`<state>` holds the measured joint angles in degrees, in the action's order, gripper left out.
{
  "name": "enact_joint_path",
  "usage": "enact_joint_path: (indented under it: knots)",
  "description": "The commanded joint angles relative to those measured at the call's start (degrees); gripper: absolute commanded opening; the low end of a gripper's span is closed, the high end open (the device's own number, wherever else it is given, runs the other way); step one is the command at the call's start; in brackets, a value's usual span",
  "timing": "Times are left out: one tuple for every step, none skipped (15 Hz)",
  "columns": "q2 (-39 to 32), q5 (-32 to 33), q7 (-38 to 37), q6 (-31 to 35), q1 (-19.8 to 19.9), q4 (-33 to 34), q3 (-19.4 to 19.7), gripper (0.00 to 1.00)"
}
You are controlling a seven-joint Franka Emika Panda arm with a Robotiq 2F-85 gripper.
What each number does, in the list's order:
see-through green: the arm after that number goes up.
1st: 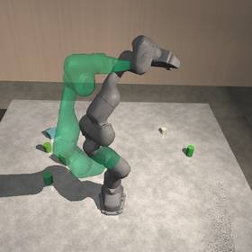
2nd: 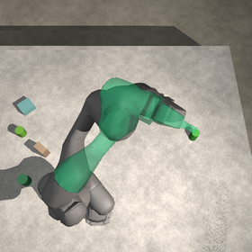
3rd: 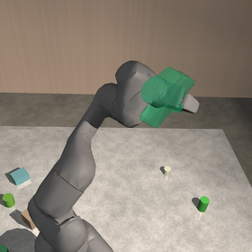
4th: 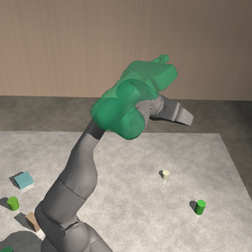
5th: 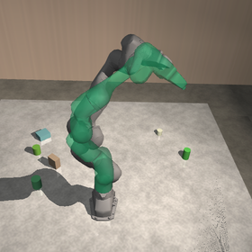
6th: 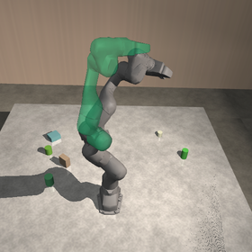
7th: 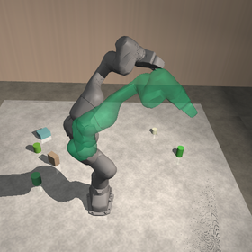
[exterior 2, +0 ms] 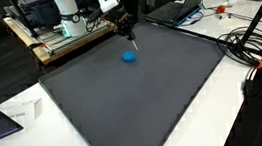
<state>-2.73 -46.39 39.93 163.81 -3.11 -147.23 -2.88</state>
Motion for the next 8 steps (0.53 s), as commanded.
enact_joint_path:
  knots:
    - [3.4, 16.0, -13.3, -4.6, 0.8, -0.2, 1.4, 0.03]
    - [4.5, 20.7, -16.9, -6.9, 1.2, 0.6, 1.7, 0.03]
    - [5.6, 25.6, -20.8, -10.1, 1.7, 1.9, 2.1, 0.03]
    - [7.1, 30.2, -24.5, -14.0, 2.0, 3.6, 2.2, 0.03]
    - [8.3, 33.4, -27.4, -17.8, 2.2, 5.6, 2.3, 0.03]
    - [9.1, 35.0, -28.9, -21.9, 2.2, 7.8, 2.3, 0.03]
    - [9.6, 36.4, -30.3, -26.0, 2.2, 10.1, 2.2, 0.03]
    - [9.8, 36.7, -30.8, -29.8, 2.0, 12.4, 2.2, 0.03]
